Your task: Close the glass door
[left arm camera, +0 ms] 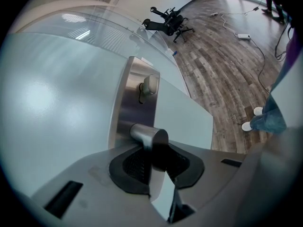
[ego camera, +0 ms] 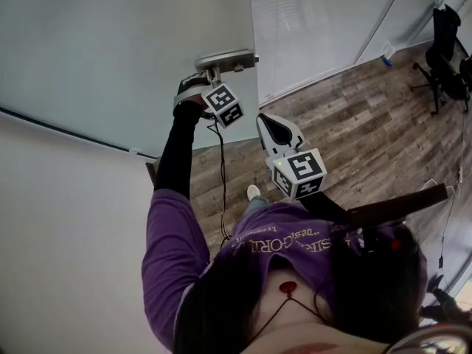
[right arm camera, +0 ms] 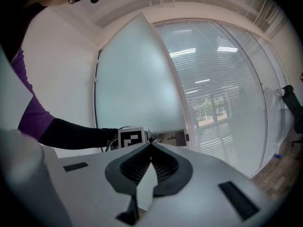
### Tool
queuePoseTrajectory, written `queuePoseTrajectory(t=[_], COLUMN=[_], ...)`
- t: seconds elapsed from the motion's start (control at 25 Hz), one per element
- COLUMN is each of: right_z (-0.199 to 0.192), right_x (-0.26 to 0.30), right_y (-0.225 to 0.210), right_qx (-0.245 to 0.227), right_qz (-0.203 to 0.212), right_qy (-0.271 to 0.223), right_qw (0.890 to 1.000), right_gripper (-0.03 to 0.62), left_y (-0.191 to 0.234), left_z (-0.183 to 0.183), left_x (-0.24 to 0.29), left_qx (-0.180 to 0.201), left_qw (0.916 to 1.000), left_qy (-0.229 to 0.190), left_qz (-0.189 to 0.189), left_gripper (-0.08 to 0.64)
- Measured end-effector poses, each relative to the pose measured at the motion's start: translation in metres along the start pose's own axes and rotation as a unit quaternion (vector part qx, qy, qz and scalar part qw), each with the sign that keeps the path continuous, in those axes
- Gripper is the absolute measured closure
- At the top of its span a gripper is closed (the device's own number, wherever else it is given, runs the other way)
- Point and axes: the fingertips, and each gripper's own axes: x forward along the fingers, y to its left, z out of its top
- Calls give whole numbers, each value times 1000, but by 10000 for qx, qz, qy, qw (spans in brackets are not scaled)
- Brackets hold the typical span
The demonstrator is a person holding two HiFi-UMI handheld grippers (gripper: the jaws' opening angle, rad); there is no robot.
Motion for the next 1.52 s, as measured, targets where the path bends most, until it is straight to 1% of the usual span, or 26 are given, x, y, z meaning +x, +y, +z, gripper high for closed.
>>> queuePoseTrajectory(t=[0.2,0.36,0.48,0.68,0.92,1.08,1.28,1.44,1.52], right_z=[3,4,5,8,4,7,23,46,49], right_x=[21,39,55,73,87,93,107,140,147], right_y=[0,1,1,-6,-20,-36,-60,-80,-90], right_qx=[5,-18,-41,-93,-58,-92,-202,-219,-216], right_qz=[-29,-88,-164,-247,-340,-190,174,428,530], right_qy=[-12,-30,-91,-190,-107,-32,-30,65,110], right_qw=[10000,10000,9998,9995,9993,9998,9996,9988,9983], right_gripper=[606,606,606,606,606,606,606,606,606], left_y=[17,22,28,37,48,57,70,98,105], left_z=[6,7,6,15,8,11,15,10,11], left_x=[14,24,33,43,63,69,77,97,102], left_qx=[-31,-97,-135,-340,-292,-332,-406,-494,-537], left_qw=[9998,9999,9999,9992,9995,9993,9986,9981,9976], left_qy=[-9,-12,-22,-147,-44,27,164,305,367], left_qz=[204,108,102,124,85,153,285,219,226], left_gripper=[497,497,497,497,497,497,499,499,499])
